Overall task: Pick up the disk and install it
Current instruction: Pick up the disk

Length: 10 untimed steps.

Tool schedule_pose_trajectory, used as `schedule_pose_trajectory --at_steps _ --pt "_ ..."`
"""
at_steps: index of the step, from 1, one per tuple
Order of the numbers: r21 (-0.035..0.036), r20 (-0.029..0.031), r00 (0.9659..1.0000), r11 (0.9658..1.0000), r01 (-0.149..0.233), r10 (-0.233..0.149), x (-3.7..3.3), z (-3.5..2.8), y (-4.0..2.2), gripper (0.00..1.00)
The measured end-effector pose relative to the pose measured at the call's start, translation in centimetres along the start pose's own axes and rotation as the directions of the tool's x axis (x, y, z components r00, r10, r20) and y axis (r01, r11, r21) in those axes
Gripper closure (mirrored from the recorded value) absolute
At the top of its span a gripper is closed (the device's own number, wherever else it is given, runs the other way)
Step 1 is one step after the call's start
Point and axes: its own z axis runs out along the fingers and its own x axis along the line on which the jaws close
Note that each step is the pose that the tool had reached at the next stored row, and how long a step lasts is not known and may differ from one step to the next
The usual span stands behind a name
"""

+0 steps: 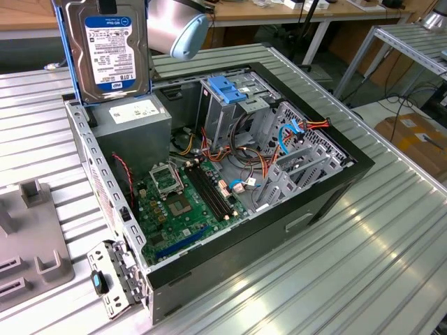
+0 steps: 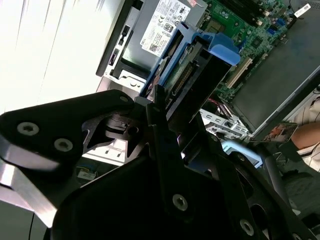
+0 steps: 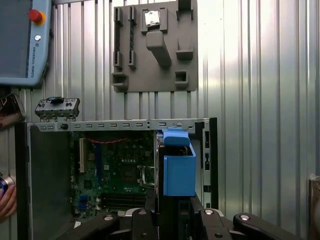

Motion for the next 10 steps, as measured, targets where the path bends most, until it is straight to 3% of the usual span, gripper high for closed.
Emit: schedule_pose_trajectory --at_steps 10 --pt "0.0000 0.0000 1.0000 1.0000 0.000 0.000 -0.01 0.01 -0.25 0.65"
